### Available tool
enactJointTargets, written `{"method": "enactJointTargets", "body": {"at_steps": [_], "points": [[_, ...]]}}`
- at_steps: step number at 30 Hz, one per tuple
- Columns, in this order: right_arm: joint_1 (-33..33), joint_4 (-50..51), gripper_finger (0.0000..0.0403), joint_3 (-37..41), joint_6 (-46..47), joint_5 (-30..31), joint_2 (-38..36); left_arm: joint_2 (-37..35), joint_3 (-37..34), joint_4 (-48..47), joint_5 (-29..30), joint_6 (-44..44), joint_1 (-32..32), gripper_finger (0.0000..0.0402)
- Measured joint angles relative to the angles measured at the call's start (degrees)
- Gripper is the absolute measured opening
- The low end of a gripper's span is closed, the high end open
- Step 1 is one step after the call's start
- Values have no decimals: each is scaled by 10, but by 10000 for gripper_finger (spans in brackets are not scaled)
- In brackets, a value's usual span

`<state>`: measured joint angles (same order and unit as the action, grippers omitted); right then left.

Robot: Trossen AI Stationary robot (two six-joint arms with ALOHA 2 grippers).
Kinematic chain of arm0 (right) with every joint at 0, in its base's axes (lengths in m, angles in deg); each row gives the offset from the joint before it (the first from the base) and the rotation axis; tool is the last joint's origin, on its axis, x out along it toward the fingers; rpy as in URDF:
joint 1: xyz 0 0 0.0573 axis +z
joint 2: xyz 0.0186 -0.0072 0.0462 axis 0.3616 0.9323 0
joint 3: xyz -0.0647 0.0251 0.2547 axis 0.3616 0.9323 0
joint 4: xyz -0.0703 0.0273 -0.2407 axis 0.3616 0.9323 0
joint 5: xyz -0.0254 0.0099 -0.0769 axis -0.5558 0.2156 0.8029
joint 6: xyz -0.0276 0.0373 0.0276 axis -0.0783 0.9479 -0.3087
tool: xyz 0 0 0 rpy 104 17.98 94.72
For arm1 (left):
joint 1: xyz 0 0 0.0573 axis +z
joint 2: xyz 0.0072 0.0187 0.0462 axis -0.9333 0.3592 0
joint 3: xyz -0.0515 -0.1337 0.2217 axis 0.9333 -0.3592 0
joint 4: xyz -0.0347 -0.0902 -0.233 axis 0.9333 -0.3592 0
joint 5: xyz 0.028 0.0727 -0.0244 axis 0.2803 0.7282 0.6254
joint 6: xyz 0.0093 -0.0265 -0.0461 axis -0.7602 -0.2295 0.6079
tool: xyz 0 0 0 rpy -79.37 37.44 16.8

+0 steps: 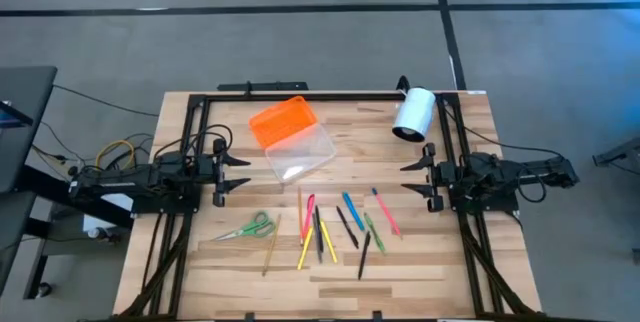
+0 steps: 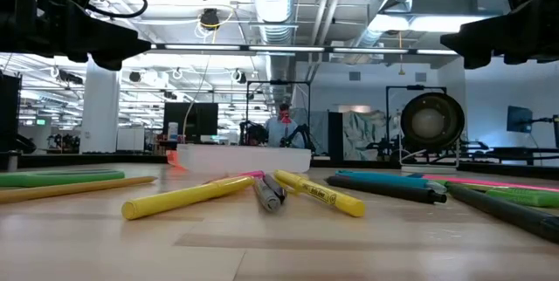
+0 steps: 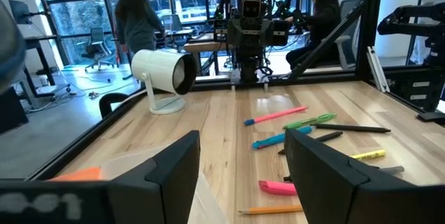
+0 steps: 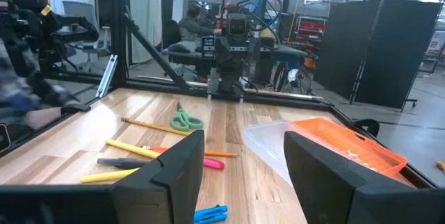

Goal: Pick & place school supplies into a supply box
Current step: Put the scissors into the supply box

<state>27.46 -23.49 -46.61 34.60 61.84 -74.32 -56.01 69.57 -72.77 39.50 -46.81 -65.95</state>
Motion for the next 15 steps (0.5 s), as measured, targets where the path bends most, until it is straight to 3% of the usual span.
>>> {"method": "enactJointTargets", "body": {"at_steps": [15], "points": [[0,0,193,0,0,0,0,0,0,0,0,0,0,201]]}}
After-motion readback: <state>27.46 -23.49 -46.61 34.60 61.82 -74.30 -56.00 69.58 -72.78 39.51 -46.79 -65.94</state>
